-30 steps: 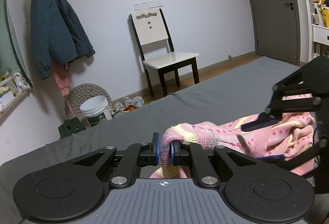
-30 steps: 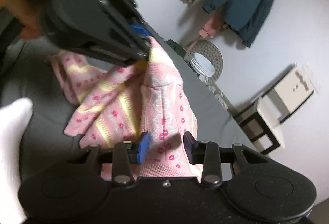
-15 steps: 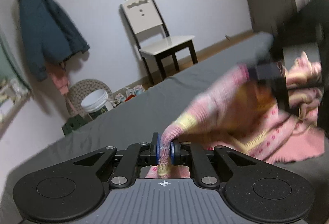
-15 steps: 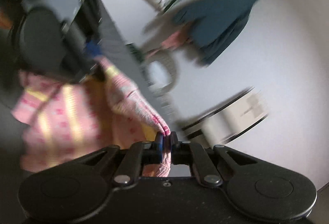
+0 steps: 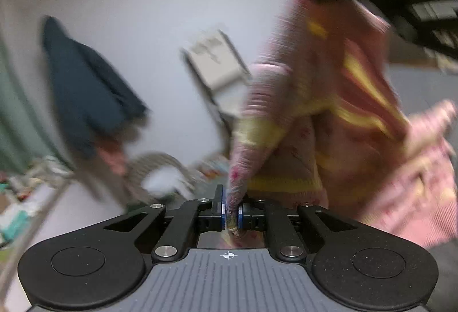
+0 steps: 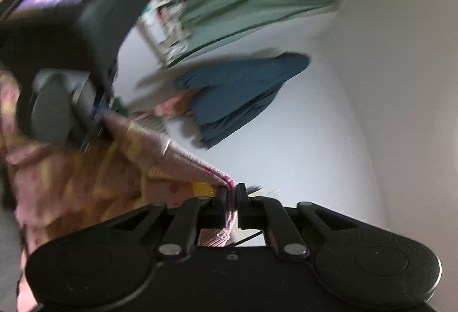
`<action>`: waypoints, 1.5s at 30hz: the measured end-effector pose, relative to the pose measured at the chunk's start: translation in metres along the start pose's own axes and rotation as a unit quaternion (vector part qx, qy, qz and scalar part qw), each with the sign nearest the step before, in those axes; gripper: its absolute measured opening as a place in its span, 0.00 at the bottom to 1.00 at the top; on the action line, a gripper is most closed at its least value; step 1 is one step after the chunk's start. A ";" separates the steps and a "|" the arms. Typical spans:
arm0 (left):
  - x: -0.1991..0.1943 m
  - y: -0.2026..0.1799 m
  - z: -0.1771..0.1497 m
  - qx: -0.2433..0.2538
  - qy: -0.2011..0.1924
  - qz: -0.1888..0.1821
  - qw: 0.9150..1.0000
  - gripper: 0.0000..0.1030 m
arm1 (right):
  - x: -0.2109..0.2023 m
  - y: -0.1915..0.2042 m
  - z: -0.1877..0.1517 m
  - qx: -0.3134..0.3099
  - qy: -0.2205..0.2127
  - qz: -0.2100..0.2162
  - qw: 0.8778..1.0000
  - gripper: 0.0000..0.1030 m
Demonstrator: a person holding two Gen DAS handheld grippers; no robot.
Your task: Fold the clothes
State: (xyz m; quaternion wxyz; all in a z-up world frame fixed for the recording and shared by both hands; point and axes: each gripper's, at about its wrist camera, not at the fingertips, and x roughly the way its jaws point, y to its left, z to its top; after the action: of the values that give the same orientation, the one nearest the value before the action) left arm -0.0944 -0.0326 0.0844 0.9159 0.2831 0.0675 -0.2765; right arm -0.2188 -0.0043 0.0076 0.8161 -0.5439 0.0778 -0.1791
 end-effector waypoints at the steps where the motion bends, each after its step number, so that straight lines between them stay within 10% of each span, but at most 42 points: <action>1: -0.014 0.015 0.012 0.002 -0.017 0.023 1.000 0.09 | -0.004 -0.011 0.007 0.005 -0.009 -0.009 1.000 0.06; 6: -0.086 0.087 0.073 0.012 -0.100 0.136 0.986 0.09 | -0.019 -0.075 0.059 0.031 -0.074 -0.060 0.995 0.06; 13: -0.168 0.160 0.151 0.061 -0.180 0.289 0.938 0.09 | -0.051 -0.170 0.137 0.088 -0.171 -0.102 0.976 0.06; 21: -0.203 0.199 0.253 0.073 -0.255 0.362 0.894 0.09 | -0.065 -0.226 0.173 0.134 -0.219 -0.124 0.959 0.07; 27: -0.124 0.154 0.314 0.124 -0.260 0.310 0.906 0.09 | -0.020 -0.245 0.123 0.213 -0.149 -0.081 0.962 0.07; 35: 0.076 -0.037 0.270 0.174 -0.190 0.134 0.957 0.09 | 0.084 -0.187 -0.075 0.307 0.068 0.049 0.948 0.07; 39: 0.173 -0.157 0.218 0.167 -0.121 0.021 0.978 0.09 | 0.135 -0.122 -0.196 0.345 0.192 0.107 0.913 0.07; 45: 0.269 -0.276 0.151 0.199 -0.014 -0.072 0.977 0.09 | 0.177 -0.051 -0.339 0.434 0.299 0.153 0.836 0.06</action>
State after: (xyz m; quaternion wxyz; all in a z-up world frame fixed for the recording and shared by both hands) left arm -0.0241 -0.4317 0.0016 0.8200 0.4500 0.0189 -0.3531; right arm -0.1749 -0.3805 -0.0679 0.9223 -0.0351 0.3148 -0.2213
